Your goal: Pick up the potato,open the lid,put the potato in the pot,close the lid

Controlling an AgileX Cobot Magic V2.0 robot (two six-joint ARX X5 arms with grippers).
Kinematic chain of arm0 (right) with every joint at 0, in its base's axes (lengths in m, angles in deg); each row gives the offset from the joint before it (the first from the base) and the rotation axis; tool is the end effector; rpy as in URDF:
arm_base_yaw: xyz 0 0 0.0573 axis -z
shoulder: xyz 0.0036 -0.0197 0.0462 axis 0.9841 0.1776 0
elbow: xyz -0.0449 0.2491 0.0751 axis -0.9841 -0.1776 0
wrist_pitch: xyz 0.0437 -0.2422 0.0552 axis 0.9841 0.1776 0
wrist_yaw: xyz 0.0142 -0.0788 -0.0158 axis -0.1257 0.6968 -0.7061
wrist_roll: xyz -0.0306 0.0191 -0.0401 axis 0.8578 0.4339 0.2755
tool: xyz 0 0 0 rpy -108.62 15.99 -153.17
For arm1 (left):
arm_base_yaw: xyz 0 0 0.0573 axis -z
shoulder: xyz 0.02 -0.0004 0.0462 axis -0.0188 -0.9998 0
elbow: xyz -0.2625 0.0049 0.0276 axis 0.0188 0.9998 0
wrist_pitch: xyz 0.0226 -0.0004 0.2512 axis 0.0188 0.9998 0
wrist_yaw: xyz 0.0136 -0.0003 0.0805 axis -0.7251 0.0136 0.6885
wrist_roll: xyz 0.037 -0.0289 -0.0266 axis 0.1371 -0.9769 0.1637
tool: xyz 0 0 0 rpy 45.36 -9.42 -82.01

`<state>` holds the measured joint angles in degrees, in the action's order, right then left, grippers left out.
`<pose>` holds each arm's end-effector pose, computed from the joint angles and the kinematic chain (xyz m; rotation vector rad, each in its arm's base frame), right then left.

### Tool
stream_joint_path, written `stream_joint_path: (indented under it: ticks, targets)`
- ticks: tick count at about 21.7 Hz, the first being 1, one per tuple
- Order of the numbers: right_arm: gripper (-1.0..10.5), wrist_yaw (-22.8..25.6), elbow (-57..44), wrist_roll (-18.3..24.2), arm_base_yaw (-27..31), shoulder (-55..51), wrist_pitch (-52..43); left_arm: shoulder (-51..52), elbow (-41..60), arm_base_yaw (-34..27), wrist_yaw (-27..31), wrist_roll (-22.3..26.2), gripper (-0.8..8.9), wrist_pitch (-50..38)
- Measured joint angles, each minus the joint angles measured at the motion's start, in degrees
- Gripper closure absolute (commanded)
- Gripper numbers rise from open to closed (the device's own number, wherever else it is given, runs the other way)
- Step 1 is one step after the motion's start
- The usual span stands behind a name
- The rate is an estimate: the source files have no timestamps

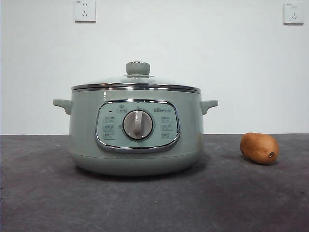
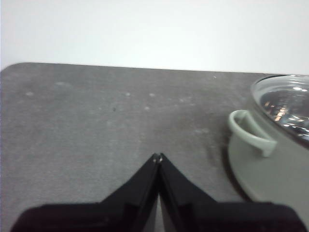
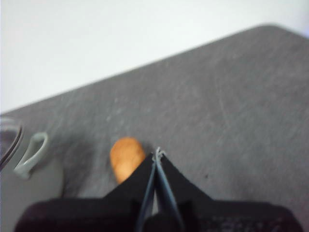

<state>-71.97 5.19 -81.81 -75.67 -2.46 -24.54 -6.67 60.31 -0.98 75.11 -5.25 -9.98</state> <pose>0.0946 -0.0042 0.2336 0.2943 0.2248 -0.0180 0.0975 -0.0012 0.2212 -0.1007 0.1850 -0.0247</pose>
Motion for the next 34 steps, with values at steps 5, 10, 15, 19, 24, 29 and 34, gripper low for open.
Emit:
stream_joint_path:
  ticks: [5,10,15,19,24,29,34]
  targets:
    - [9.5,-3.41,8.52,0.48,0.0,8.26,8.33,-7.17,-8.5,0.0,-4.48,-0.02,8.16,5.92]
    - [9.5,-4.63,14.69,0.5,0.0,14.29,12.66,-13.79,-12.76,0.0,-6.32,-0.04,8.16,7.45]
    - [9.5,-7.82,17.86,0.5,0.0,18.53,17.68,-20.0,-15.04,-0.02,-13.14,-1.11,8.16,10.99]
    - [9.5,-20.59,21.2,2.14,0.02,23.78,19.15,-26.95,-19.34,0.0,-26.36,-1.53,8.16,10.73]
    - [9.5,-34.42,24.5,6.03,0.0,32.3,20.09,-36.35,-25.03,0.0,-38.82,-1.55,8.16,12.46]
    - [9.4,-38.66,29.68,9.73,-1.68,39.95,24.02,-42.07,-29.53,0.37,-44.02,-1.53,8.16,14.14]
    - [9.3,-31.56,35.47,12.11,-6.51,46.45,26.49,-44.76,-30.91,1.99,-44.76,-1.03,8.16,14.56]
